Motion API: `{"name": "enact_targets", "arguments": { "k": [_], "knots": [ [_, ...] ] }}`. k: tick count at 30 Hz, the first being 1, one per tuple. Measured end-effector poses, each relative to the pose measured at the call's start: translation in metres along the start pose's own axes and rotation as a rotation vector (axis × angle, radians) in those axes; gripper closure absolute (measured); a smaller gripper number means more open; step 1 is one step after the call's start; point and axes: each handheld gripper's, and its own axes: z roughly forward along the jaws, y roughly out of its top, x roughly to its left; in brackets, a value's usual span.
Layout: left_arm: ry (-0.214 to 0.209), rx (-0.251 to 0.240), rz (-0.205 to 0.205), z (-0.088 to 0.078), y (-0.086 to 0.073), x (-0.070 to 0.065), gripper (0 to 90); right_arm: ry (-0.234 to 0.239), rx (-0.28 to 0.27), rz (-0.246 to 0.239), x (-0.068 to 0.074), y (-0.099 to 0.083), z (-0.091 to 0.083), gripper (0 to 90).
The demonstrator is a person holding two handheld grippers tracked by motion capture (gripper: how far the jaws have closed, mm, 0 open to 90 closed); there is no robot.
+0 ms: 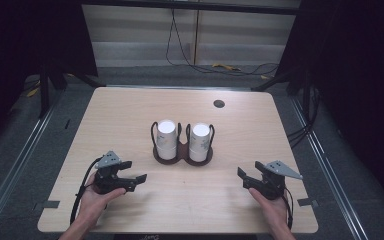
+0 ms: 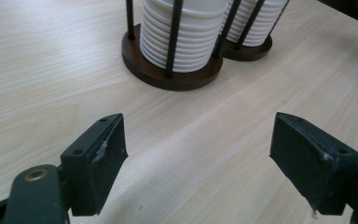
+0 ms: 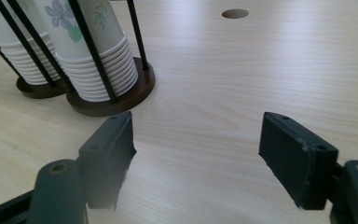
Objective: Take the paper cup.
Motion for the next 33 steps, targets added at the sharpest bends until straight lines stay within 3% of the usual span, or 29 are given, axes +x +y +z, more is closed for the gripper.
{"name": "enact_targets", "arguments": {
  "k": [9, 15, 18, 22, 26, 32, 33],
  "knots": [
    [0.001, 0.007, 0.003, 0.004, 0.004, -0.002, 17.3, 0.031, 0.026, 0.003, 0.0, 0.0, 0.001, 27.7],
    [-0.011, -0.003, 0.0, 0.001, 0.005, -0.005, 17.1, 0.052, 0.039, -0.025, 0.006, 0.002, 0.002, 26.7],
    [-0.044, -0.015, -0.017, 0.0, 0.009, -0.004, 15.7, 0.073, 0.049, -0.028, 0.008, 0.001, 0.002, 26.9],
    [-0.057, -0.037, -0.016, -0.003, 0.014, -0.009, 16.3, 0.098, 0.067, -0.012, 0.013, 0.0, 0.002, 27.3],
    [-0.067, -0.045, 0.04, -0.004, 0.023, -0.01, 18.3, 0.089, 0.063, -0.037, 0.019, 0.001, 0.001, 27.4],
    [-0.09, -0.051, 0.033, -0.006, 0.035, -0.011, 27.1, 0.115, 0.067, -0.062, 0.023, 0.002, 0.0, 27.4],
    [-0.102, -0.054, 0.054, -0.005, 0.04, -0.013, 29.2, 0.116, 0.072, -0.071, 0.023, 0.002, 0.001, 27.1]
  ]
}}
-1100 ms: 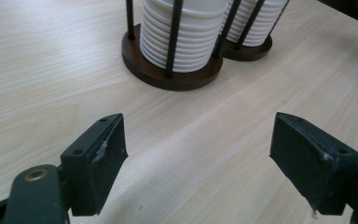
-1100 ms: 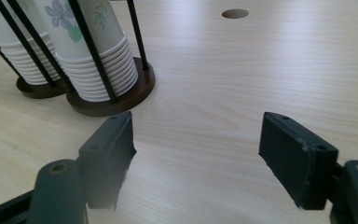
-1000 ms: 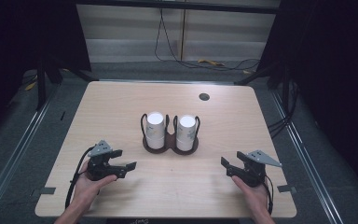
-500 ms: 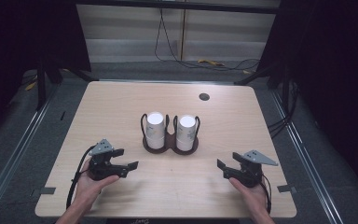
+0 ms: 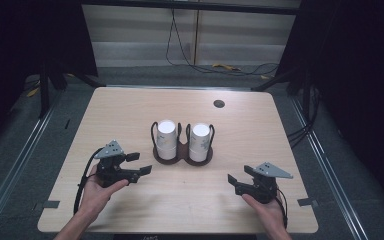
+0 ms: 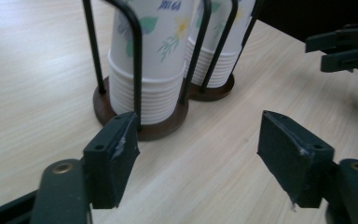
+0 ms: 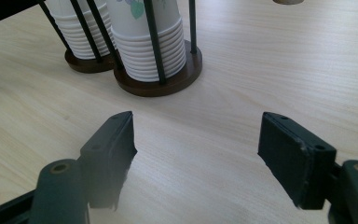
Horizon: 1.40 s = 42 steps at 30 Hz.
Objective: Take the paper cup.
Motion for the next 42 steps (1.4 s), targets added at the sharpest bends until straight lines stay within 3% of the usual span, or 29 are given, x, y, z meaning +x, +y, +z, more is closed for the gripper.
{"name": "enact_targets", "arguments": {
  "k": [3, 4, 11, 14, 18, 22, 24, 26, 31, 32, 35, 36, 42],
  "knots": [
    [-0.004, 0.003, 0.018, 0.002, 0.006, -0.002, 28.5, 0.004, 0.006, 0.004, -0.002, 0.001, 0.003, 26.6],
    [-0.01, -0.018, 0.025, 0.004, 0.011, -0.003, 28.9, 0.0, 0.008, -0.001, -0.002, 0.001, 0.003, 26.5],
    [-0.041, -0.049, 0.016, 0.008, 0.027, -0.007, 29.7, 0.004, 0.0, 0.001, -0.002, 0.001, 0.001, 25.6],
    [-0.006, -0.036, 0.029, 0.009, 0.038, -0.011, 28.8, 0.007, -0.002, 0.004, -0.001, 0.001, 0.0, 25.5],
    [0.005, -0.026, 0.054, 0.011, 0.047, -0.014, 26.2, 0.006, 0.002, -0.005, -0.002, 0.002, 0.001, 25.6],
    [-0.011, -0.02, 0.045, 0.014, 0.053, -0.016, 21.7, 0.002, -0.003, -0.001, -0.002, 0.001, 0.001, 26.0],
    [0.006, -0.015, 0.068, 0.016, 0.057, -0.017, 21.5, 0.003, -0.005, 0.002, -0.002, 0.001, 0.001, 26.0],
    [0.005, -0.04, 0.07, 0.017, 0.061, -0.018, 22.0, 0.003, -0.005, 0.002, -0.002, 0.001, 0.0, 25.9],
    [0.006, -0.068, 0.076, 0.016, 0.072, -0.013, 18.4, -0.002, -0.002, 0.0, -0.001, 0.001, 0.0, 25.6],
    [-0.021, -0.07, 0.074, 0.016, 0.076, -0.008, 18.3, 0.001, -0.002, -0.001, -0.001, 0.001, 0.001, 25.6],
    [-0.004, -0.062, 0.089, 0.017, 0.08, -0.005, 21.7, 0.0, -0.001, -0.002, -0.001, 0.001, 0.001, 25.6],
    [-0.024, -0.069, 0.075, 0.019, 0.083, -0.002, 18.9, -0.001, -0.004, -0.004, -0.001, 0.001, 0.001, 25.6],
    [-0.007, -0.053, 0.053, 0.025, 0.089, 0.005, 22.5, 0.003, -0.006, 0.001, -0.002, 0.001, 0.0, 25.5]
  ]
}}
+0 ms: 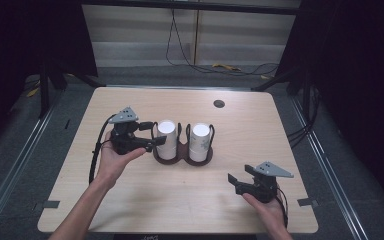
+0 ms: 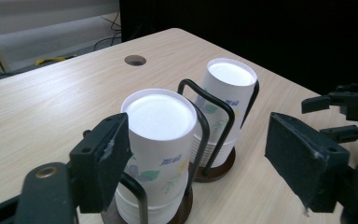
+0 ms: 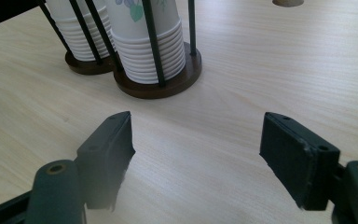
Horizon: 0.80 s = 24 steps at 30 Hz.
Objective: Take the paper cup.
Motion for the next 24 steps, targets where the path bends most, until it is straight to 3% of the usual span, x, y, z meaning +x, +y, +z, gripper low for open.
{"name": "enact_targets", "arguments": {
  "k": [4, 8, 12, 13, 24],
  "knots": [
    [0.024, 0.002, 0.018, 0.005, 0.005, 0.002, 23.1, -0.001, -0.001, -0.003, 0.0, 0.0, 0.0, 25.4],
    [0.021, 0.031, 0.014, 0.015, 0.012, 0.006, 24.0, -0.003, 0.001, -0.015, 0.001, 0.0, 0.0, 25.4],
    [0.02, 0.036, 0.021, 0.024, 0.012, 0.008, 29.4, -0.003, 0.0, -0.014, 0.001, 0.0, 0.0, 25.4],
    [0.015, 0.034, 0.021, 0.026, 0.012, 0.008, 34.4, -0.004, 0.002, -0.014, 0.001, 0.0, 0.0, 25.4],
    [0.053, 0.074, 0.041, 0.041, 0.018, 0.01, 33.0, -0.004, 0.001, -0.018, 0.001, -0.001, 0.0, 25.0]
  ]
}}
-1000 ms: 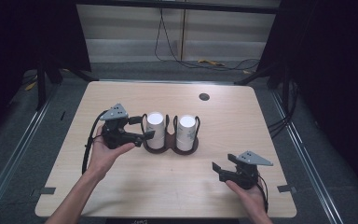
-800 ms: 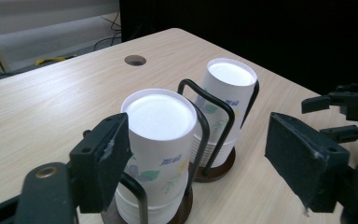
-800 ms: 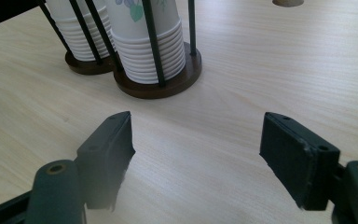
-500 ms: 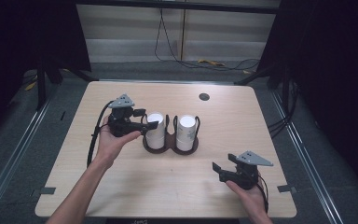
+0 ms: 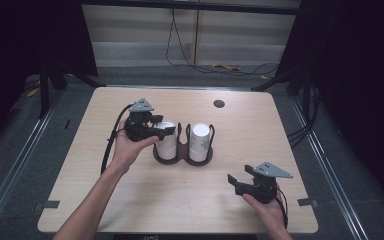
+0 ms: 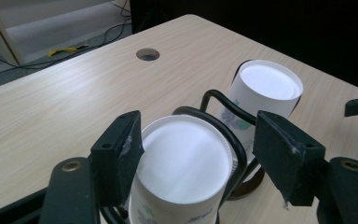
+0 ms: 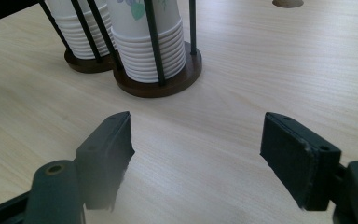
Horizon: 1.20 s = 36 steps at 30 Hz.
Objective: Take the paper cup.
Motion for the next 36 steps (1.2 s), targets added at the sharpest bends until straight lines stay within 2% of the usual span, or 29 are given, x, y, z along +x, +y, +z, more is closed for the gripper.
{"name": "enact_targets", "arguments": {
  "k": [9, 13, 16, 21, 26, 33, 35, 36],
  "knots": [
    [0.029, 0.001, 0.013, -0.001, 0.003, 0.001, 32.0, 0.008, 0.005, -0.001, 0.001, 0.0, 0.001, 25.0],
    [0.039, 0.025, 0.02, 0.0, 0.003, 0.004, 32.2, 0.008, 0.006, 0.0, 0.001, 0.0, 0.001, 25.0],
    [0.03, 0.047, 0.031, 0.004, 0.002, 0.004, 32.8, 0.01, 0.005, 0.0, 0.001, 0.0, 0.001, 25.1],
    [0.022, 0.058, 0.024, 0.007, 0.001, 0.004, 33.9, 0.01, 0.006, 0.001, 0.001, 0.0, 0.001, 25.0],
    [0.014, 0.099, 0.034, 0.013, 0.0, 0.004, 32.9, 0.01, 0.007, 0.003, 0.0, 0.0, 0.001, 25.1],
    [0.002, 0.137, 0.028, 0.017, -0.002, 0.005, 33.3, 0.009, 0.006, 0.002, 0.0, 0.0, 0.001, 25.1],
    [0.006, 0.142, 0.019, 0.018, -0.002, 0.007, 33.2, 0.009, 0.007, 0.004, 0.0, 0.0, 0.001, 25.1],
    [-0.006, 0.145, 0.009, 0.019, -0.002, 0.008, 33.2, 0.009, 0.007, 0.004, 0.0, 0.0, 0.001, 25.1]
  ]
}}
